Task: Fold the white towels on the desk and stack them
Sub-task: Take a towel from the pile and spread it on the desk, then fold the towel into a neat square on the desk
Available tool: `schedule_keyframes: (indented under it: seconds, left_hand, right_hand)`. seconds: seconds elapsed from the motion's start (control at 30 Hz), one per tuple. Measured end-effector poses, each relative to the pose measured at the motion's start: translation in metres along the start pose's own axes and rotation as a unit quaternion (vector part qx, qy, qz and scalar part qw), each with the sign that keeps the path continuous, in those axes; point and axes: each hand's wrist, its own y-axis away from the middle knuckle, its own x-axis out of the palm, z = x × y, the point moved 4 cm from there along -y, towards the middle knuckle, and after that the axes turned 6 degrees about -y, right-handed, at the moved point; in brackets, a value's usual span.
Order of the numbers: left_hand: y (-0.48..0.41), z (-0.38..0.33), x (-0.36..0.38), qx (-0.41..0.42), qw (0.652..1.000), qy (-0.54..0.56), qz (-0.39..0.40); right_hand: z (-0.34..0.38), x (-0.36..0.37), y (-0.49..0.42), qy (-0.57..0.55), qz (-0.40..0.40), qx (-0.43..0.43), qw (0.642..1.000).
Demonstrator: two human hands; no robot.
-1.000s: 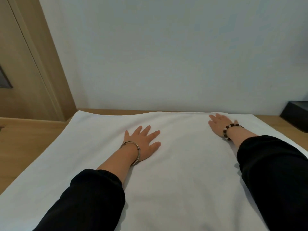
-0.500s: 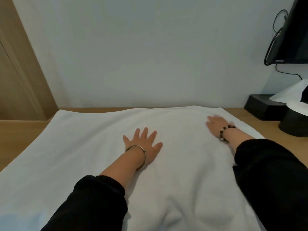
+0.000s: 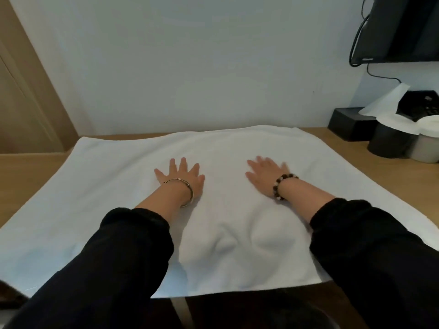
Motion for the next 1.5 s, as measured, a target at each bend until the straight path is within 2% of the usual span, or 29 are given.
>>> schedule_keyframes:
  seconds: [0.07,0.13,0.17,0.3,0.4,0.5,0.57,0.67,0.8,0.87,0.93,1.03,1.1,1.13,1.2,1.23,1.27,1.3,1.33,1.37,1.43,1.5]
  left_hand:
    - [0.017,0.005,0.005,0.009,1.000,0.009,0.013]
    - [0.033,0.007,0.010,0.034,0.999,0.024,0.013]
    - [0.040,0.007,0.014,0.049,0.998,0.030,0.011]
    - [0.060,0.016,0.026,0.082,0.996,0.017,-0.026]
    - [0.067,0.041,0.029,0.064,0.997,0.013,-0.034]
    - [0.075,0.080,0.036,0.013,0.999,0.012,-0.030]
    - [0.083,0.107,0.040,-0.035,0.999,0.018,-0.029]
    - [0.094,0.135,0.045,-0.074,0.996,0.017,-0.037]
    - [0.107,0.159,0.053,-0.066,0.996,0.033,-0.053]
    - [0.111,0.179,0.059,-0.066,0.995,0.035,-0.068]
    - [0.115,0.207,0.064,-0.094,0.992,0.041,-0.075]
    - [0.127,0.256,0.075,-0.182,0.976,0.061,-0.099]
    - [0.142,0.279,0.083,-0.264,0.938,0.156,-0.159]
    - [0.151,0.285,0.087,-0.303,0.897,0.244,-0.209]
    - [0.166,0.290,0.094,-0.347,0.784,0.412,-0.309]
    - [0.171,0.290,0.098,-0.361,0.727,0.481,-0.332]
    - [0.173,0.290,0.103,-0.373,0.676,0.541,-0.333]
    - [0.173,0.289,0.107,-0.377,0.640,0.588,-0.320]
    - [0.174,0.289,0.111,-0.372,0.615,0.624,-0.307]
    - [0.175,0.289,0.115,-0.360,0.605,0.644,-0.299]
    - [0.179,0.294,0.121,-0.337,0.613,0.663,-0.267]
    - [0.182,0.298,0.129,-0.328,0.596,0.707,-0.195]
  right_hand:
    - [-0.039,-0.016,0.014,-0.009,-0.005,0.126,0.992]
    - [-0.050,-0.022,0.027,-0.025,-0.004,0.196,0.980]
    - [-0.041,-0.020,0.033,-0.037,-0.006,0.182,0.982]
    - [0.012,0.013,0.061,-0.023,-0.003,0.001,1.000]
    - [0.004,0.014,0.072,-0.034,-0.027,0.025,0.999]
    - [0.006,0.007,0.073,-0.021,0.004,0.091,0.996]
    - [0.028,0.007,0.072,0.003,0.007,0.095,0.995]
    - [0.098,0.008,0.065,-0.001,-0.011,-0.013,1.000]
    - [0.203,0.022,0.067,-0.033,0.004,-0.160,0.987]
    - [0.230,0.037,0.071,-0.025,0.015,-0.213,0.977]
    - [0.236,0.047,0.070,-0.013,0.016,-0.220,0.975]
    - [0.233,0.050,0.064,-0.013,0.007,-0.205,0.979]
    - [0.234,0.050,0.062,-0.013,0.003,-0.204,0.979]
    - [0.235,0.051,0.061,-0.013,0.001,-0.204,0.979]
    - [0.235,0.052,0.058,-0.014,-0.007,-0.204,0.979]
    - [0.235,0.052,0.056,-0.013,-0.011,-0.205,0.979]
    - [0.234,0.051,0.055,-0.012,-0.014,-0.205,0.979]
    - [0.234,0.051,0.054,-0.011,-0.015,-0.205,0.979]
    - [0.234,0.052,0.053,-0.010,-0.015,-0.204,0.979]
    - [0.234,0.052,0.053,-0.010,-0.015,-0.203,0.979]
    - [0.234,0.052,0.053,-0.011,-0.017,-0.200,0.980]
    - [0.234,0.051,0.054,-0.014,-0.020,-0.199,0.980]
